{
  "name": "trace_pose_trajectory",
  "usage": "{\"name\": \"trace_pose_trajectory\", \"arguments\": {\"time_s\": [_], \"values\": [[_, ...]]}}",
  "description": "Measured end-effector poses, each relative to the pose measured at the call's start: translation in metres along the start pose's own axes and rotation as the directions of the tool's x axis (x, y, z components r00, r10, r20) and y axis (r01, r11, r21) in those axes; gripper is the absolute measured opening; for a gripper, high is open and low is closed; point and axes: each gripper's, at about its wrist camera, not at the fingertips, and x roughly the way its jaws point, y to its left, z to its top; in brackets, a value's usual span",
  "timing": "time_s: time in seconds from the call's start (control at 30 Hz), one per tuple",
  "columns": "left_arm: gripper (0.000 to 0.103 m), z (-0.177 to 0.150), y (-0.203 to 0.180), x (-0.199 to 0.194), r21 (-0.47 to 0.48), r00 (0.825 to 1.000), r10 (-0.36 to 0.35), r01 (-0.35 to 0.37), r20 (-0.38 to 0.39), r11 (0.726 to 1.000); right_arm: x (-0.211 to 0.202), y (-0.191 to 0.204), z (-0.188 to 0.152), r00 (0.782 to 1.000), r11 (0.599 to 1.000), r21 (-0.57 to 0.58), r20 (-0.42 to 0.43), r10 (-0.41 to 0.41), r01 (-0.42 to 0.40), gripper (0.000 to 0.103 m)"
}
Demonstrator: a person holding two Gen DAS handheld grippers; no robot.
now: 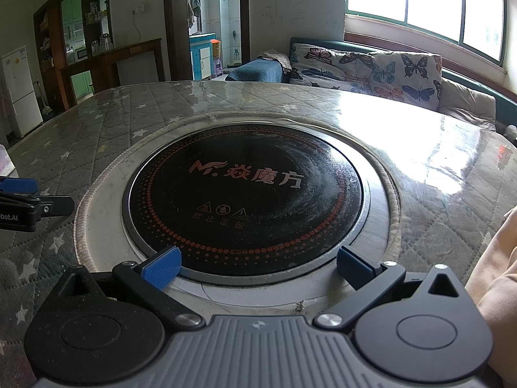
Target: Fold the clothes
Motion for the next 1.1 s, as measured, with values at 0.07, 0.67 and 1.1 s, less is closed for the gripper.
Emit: {"name": "trace_pose_trajectory", "arguments": {"time_s": [0.07,0.67,1.1], "values": [[0.103,0.0002,-0.0015,0.0003,0.0,1.0,0.0,0.0,0.0,1.0,-0.0001,-0.0001,-0.0001,1.0,1.0,0.0,0.0,0.0,0.0,0.103],[0.103,0.0001,-0.0018,0.0004,0.0,1.0,0.0,0.0,0.0,1.0,0.0,0.0009,-0.0002,1.0,1.0,-0.009,0.0,0.007,-0.007,0.103],[0.103,0.0001,-0.0014,0.0008,0.001,1.0,0.0,0.0,0.0,1.0,0.0009,0.003,0.0001,1.0,1.0,-0.019,0.0,0.016,-0.016,0.103]]}}
